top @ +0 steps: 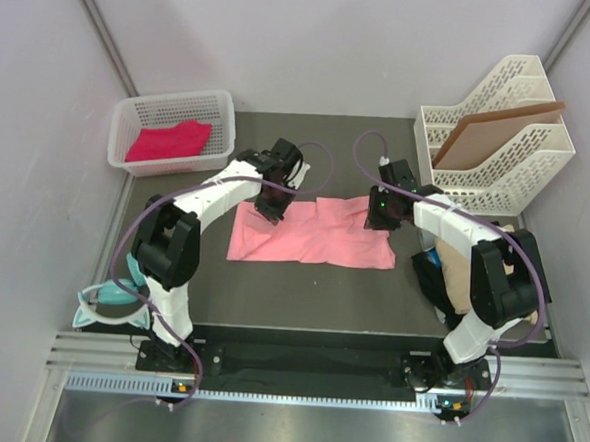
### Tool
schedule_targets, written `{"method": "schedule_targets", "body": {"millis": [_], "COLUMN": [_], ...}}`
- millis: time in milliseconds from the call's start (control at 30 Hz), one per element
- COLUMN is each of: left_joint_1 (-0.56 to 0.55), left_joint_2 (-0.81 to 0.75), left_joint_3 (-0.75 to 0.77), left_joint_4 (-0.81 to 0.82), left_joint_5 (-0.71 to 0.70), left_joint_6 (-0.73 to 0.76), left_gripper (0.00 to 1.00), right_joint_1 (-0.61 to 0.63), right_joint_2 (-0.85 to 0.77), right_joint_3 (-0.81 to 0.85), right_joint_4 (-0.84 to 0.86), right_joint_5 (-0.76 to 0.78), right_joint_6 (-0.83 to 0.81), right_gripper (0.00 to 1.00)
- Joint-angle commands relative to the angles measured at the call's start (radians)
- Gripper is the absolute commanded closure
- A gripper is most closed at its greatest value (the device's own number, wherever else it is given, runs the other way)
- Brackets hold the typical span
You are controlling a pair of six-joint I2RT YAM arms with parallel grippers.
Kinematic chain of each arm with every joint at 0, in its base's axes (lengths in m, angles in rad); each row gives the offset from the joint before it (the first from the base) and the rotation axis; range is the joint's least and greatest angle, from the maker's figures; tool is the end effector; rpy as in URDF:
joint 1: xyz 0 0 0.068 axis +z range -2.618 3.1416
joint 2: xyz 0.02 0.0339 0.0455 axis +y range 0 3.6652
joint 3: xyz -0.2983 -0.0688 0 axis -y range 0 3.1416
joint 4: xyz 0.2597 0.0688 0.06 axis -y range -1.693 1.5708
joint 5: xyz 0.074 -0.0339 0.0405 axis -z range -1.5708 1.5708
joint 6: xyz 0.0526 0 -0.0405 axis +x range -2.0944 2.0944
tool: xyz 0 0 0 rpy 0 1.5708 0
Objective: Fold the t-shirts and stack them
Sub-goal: Fold the folded rectangular tshirt in 1/3 of the way
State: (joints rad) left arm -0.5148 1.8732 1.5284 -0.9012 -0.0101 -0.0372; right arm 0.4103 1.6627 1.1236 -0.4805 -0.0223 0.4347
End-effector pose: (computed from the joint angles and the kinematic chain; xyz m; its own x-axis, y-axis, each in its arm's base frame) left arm 0.3605 -0.2033 0.2470 -0.8425 0.4339 -0.3192 0.4585 0.8887 -0.0023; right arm 0.3364 0.1476 0.2209 -0.8810 0.0759 -0.4670 -0.0424 0.9704 0.2378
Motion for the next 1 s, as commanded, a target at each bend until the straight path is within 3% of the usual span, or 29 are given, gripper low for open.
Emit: {"method": "schedule_targets", "body": {"millis": [0,200,300,367,433,467,533,733,800,867,967], "left_joint_1": [-0.045,-0.080,-0.076,-0.076,-0.077,-0.074,-0.073,0.004,0.100,0.235,0.308], "left_joint_2": [0.027,0.089,0.098,0.084,0.060,0.049,0.023,-0.087,-0.106,-0.086,-0.034], "left_joint_3": [0.074,0.136,0.130,0.136,0.153,0.157,0.188,0.138,0.064,0.015,-0.025], "left_joint_4": [0.002,-0.010,-0.001,-0.002,-0.004,0.001,-0.014,0.014,0.051,0.058,0.054], "left_joint_5": [-0.027,-0.022,-0.030,-0.027,-0.025,-0.015,0.004,0.144,0.093,0.145,0.190], "left_joint_6": [-0.046,-0.058,-0.059,-0.058,-0.058,-0.058,-0.053,-0.053,-0.069,-0.073,-0.064], "left_gripper": [1.00,1.00,0.73,0.43,0.30,0.17,0.08,0.08,0.08,0.11,0.16], "right_joint_1": [0.004,0.004,0.004,0.004,0.004,0.005,0.005,0.007,0.007,0.008,0.015], "right_joint_2": [-0.055,-0.067,-0.069,-0.070,-0.070,-0.072,-0.070,-0.078,-0.083,-0.089,-0.089], "right_joint_3": [-0.008,-0.019,-0.024,-0.027,-0.028,-0.030,-0.028,-0.027,-0.028,-0.028,-0.022], "right_joint_4": [0.022,0.017,0.014,0.014,0.014,0.016,0.016,0.010,0.010,0.013,0.008], "right_joint_5": [-0.004,0.001,0.002,0.002,0.002,0.002,0.002,0.005,0.007,0.007,0.005], "right_joint_6": [0.019,0.027,0.029,0.027,0.027,0.027,0.027,0.030,0.029,0.030,0.029], "right_gripper": [0.73,0.73,0.73,0.73,0.73,0.72,0.72,0.72,0.72,0.72,0.72]}}
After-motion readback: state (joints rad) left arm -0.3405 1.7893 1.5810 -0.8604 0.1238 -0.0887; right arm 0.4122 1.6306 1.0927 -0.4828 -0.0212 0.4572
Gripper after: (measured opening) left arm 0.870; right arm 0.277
